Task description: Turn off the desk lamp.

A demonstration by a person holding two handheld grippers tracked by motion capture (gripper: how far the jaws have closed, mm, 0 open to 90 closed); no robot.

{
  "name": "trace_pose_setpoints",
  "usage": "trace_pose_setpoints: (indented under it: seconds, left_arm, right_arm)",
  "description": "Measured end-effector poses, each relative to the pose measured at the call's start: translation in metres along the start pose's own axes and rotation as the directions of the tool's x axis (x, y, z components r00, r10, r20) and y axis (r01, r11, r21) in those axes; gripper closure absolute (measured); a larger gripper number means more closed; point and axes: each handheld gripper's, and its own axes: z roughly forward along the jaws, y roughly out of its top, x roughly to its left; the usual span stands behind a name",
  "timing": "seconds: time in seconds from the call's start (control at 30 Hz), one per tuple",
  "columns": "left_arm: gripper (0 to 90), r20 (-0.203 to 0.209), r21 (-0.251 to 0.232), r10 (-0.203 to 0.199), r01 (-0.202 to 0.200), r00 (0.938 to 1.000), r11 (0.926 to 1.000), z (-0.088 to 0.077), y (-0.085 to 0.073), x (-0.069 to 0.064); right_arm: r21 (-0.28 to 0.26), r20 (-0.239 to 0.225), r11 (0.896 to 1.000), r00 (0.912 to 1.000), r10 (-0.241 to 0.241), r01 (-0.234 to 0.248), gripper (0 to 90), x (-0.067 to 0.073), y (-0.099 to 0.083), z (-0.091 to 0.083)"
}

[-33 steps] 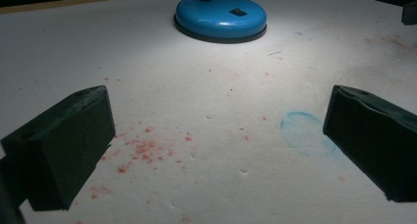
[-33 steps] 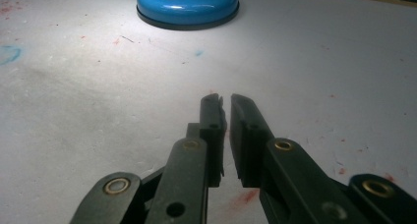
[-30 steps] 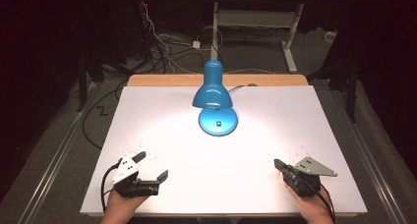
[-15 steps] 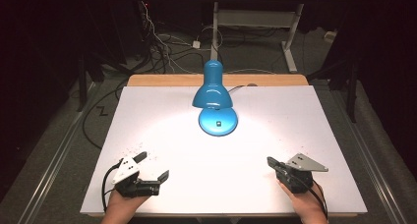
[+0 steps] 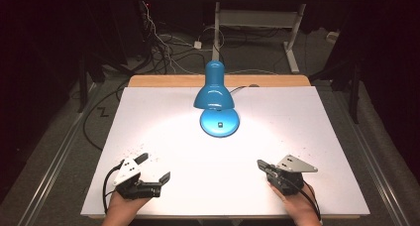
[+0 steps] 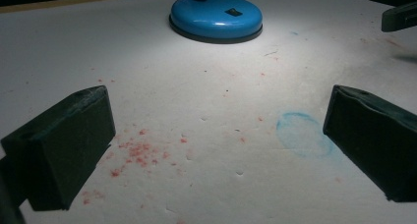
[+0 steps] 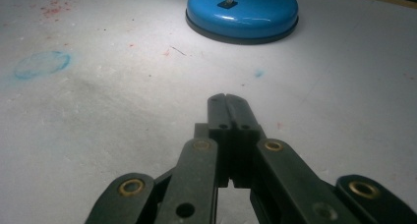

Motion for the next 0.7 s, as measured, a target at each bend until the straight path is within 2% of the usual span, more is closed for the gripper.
trace_pose_setpoints:
  seconds: [0.37,0.7]
  left_arm:
    - [0.0,0.009,0.006,0.014,-0.014,0.9999,0.9999,0.001,0.001,0.001]
    - [0.0,0.005,0.015,0.022,-0.022,0.9998,0.9997,0.003,0.001,-0.001]
  right_arm:
    - [-0.014,-0.062,0.999,0.9975,-0.034,0.033,90.0,0.02,0.005,0.006]
    - [-0.021,-0.077,0.999,0.9962,-0.041,0.039,90.0,0.026,0.01,0.014]
